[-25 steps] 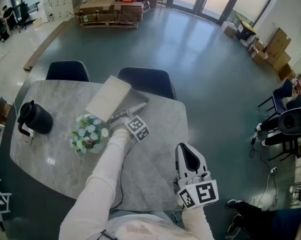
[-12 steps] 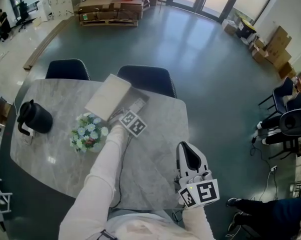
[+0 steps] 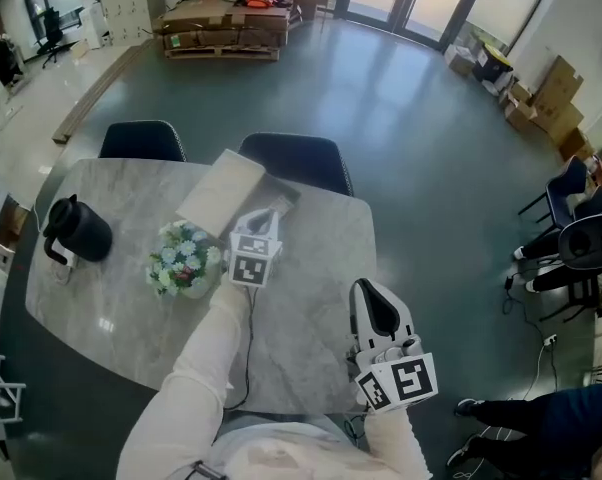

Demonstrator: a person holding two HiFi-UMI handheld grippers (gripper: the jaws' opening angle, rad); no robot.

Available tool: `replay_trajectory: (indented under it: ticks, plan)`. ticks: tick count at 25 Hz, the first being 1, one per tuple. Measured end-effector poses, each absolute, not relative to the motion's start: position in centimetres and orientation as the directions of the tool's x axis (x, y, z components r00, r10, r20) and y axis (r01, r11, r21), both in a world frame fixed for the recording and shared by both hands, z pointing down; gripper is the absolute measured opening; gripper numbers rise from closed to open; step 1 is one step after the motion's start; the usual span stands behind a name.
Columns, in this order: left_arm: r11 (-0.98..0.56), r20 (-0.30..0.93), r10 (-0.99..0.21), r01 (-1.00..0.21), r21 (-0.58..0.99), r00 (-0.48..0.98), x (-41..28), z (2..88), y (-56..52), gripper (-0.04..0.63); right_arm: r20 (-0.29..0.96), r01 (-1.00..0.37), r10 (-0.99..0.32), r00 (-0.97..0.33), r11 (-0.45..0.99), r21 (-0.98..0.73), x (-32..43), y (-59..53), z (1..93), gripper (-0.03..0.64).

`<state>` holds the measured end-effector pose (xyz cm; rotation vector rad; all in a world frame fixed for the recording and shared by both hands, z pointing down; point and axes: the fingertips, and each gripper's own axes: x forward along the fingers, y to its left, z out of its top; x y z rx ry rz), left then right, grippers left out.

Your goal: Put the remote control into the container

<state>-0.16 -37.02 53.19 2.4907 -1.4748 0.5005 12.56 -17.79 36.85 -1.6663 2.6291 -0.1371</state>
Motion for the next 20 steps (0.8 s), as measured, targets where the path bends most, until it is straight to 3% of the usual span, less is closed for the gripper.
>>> replay_trajectory:
  ticks: [4,8,20]
  plan:
    - [-0.510,0.262,-0.816,-0.855,0.096,0.516,0.5,47.8,-32.3,0.012,-0.011,-0.886,-0.889,-0.457,0.456,-0.085,12.0,-16.0,35.6,0.018]
    - [-0.574,0.181,-0.794,-0.814,0.088,0.580,1.4,42.9,-26.0,0.012,-0.044,-0.864,-0.868,-0.495,0.497,-0.079,11.4,-13.7,34.2,0.018]
    - [-0.673,0.087,-0.736,-0.739,0.005,0.671,1.3,33.7,-7.0,0.012,-0.115,-0.771,-0.775,-0.621,0.631,-0.089,8.1,-6.9,32.6,0.018]
